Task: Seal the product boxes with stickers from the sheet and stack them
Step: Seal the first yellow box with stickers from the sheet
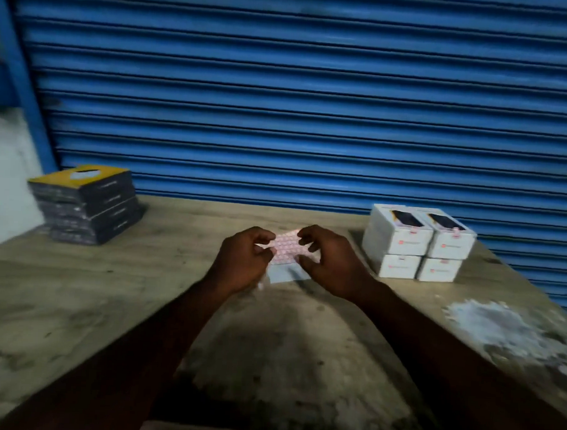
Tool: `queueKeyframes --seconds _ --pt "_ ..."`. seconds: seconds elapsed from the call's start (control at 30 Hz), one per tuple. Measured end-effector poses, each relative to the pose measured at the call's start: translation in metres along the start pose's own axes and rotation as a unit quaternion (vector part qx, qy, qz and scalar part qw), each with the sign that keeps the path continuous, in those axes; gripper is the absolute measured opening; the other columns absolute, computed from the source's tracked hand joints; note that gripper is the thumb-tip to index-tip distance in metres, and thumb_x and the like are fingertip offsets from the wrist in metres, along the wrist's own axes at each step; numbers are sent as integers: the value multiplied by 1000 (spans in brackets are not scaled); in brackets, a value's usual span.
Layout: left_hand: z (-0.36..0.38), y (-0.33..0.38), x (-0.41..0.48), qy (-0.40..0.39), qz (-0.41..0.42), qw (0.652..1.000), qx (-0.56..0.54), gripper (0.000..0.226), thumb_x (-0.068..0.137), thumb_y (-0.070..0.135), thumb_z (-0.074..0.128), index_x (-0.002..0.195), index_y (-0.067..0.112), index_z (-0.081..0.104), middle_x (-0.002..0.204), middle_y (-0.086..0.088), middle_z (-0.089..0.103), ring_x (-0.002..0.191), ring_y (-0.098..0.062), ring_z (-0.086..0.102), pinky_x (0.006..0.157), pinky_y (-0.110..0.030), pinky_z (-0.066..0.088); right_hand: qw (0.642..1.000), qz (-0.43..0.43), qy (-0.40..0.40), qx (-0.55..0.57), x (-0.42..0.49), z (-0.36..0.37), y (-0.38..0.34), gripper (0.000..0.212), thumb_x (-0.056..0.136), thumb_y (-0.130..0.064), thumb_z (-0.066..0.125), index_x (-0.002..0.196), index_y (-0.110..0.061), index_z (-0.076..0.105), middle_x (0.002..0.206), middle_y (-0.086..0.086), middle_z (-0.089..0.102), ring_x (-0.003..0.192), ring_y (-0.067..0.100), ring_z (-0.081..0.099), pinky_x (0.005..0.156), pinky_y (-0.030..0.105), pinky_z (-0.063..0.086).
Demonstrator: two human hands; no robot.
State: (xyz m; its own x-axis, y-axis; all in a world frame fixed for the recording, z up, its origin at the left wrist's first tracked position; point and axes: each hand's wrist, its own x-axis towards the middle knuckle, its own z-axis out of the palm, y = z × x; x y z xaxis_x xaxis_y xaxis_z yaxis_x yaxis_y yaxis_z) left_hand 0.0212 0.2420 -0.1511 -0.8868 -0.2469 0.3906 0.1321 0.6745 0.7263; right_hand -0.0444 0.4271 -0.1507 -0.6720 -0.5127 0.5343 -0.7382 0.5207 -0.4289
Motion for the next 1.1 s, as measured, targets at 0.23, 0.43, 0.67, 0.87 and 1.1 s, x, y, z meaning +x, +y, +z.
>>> queueKeyframes --seconds 0.23,0.43,0.67,0.87,1.1 --pt "-86 -72 -24 5 -24 995 99 33 92 17 68 125 21 67 129 1 66 111 -14 64 101 -24 46 996 -6 -84 9 39 94 -70 57 86 -36 69 137 -20 48 134 0 56 121 17 52 104 33 43" --pt "-149 -118 -26 144 -18 985 96 19 89 11 66 96 28 73 98 7 74 89 -11 69 87 -27 54 994 -38 -97 43 79 151 -124 68 86 -36 69 145 -23 37 136 3 52 125 18 48 105 32 40" --pt "-228 -173 4 321 -44 938 121 32 76 18 65 107 10 67 110 -16 64 107 -33 57 93 -36 41 991 -89 -74 71 156 213 -203 83 83 -35 71 151 -19 26 144 15 37 132 32 39 107 43 40" --pt "-261 -192 44 330 -132 932 69 64 81 11 77 136 -2 47 133 -23 53 128 -33 48 104 -36 35 986 -112 -101 68 208 258 -231 88 83 -33 73 154 -24 23 162 17 13 147 37 19 116 48 30" --pt "-266 -215 55 326 -110 938 48 76 72 37 77 135 2 51 121 -16 62 116 -31 59 96 -39 48 981 -115 -32 150 219 277 -225 64 80 -20 75 137 -9 47 147 16 38 134 32 40 107 42 40"
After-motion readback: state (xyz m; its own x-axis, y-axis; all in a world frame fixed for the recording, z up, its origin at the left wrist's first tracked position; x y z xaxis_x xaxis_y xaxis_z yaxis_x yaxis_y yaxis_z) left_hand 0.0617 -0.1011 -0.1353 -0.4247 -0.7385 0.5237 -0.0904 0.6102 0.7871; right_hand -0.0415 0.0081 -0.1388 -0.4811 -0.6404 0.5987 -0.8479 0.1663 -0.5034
